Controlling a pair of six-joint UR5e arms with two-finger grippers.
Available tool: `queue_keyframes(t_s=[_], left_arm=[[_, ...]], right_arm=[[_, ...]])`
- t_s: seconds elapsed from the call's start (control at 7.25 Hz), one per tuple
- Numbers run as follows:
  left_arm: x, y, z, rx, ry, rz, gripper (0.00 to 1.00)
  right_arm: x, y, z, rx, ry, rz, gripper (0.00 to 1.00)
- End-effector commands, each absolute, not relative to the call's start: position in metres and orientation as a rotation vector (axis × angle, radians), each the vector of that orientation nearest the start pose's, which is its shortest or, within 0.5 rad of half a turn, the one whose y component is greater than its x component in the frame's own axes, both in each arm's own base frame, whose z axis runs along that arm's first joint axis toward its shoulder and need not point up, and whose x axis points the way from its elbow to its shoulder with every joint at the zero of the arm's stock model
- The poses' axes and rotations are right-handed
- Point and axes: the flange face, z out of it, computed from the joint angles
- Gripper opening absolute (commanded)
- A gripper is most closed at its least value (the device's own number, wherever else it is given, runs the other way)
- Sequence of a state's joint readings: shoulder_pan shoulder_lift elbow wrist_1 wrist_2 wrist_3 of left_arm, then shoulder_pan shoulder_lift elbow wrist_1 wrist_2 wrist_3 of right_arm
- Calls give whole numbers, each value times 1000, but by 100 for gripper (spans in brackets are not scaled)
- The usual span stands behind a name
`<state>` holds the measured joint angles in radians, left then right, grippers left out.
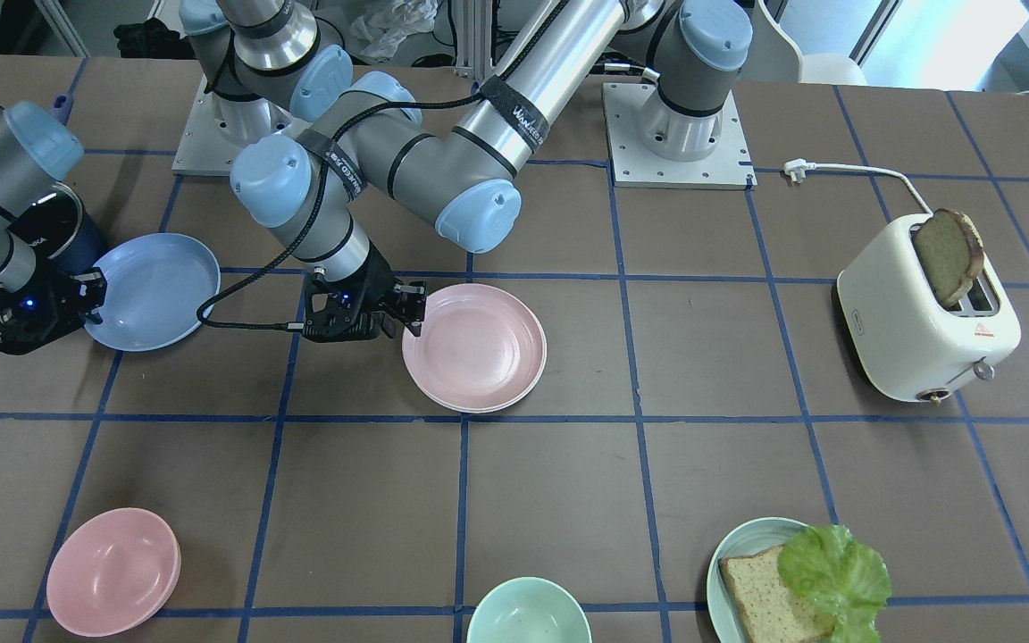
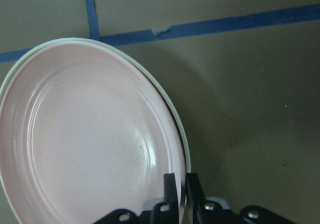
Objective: Stack three plates with pink and blue
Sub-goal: 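Carry the blue plate toward the pink stack while the left arm withdraws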
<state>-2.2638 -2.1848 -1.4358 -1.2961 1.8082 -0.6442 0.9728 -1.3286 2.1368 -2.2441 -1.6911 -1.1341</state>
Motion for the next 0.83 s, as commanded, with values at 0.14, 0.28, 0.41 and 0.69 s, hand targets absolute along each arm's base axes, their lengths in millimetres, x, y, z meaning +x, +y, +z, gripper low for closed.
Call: queue_keyframes(t_s=[0.14, 0.28, 0.41, 0.69], left_arm=[[-505, -447, 264, 105, 2841, -12, 100], [-497, -446, 291, 96, 2848, -33, 100], [-487, -443, 318, 128, 2853, -44, 100], [-450, -450, 378, 194, 2882, -86, 100]], right_arm=[[-142, -445, 203, -645, 2984, 216, 0], [-135, -446, 223, -573, 2950, 163, 0], [-125, -449, 233, -510, 2913, 151, 0], [-88, -469, 257, -473, 2872, 158, 0]])
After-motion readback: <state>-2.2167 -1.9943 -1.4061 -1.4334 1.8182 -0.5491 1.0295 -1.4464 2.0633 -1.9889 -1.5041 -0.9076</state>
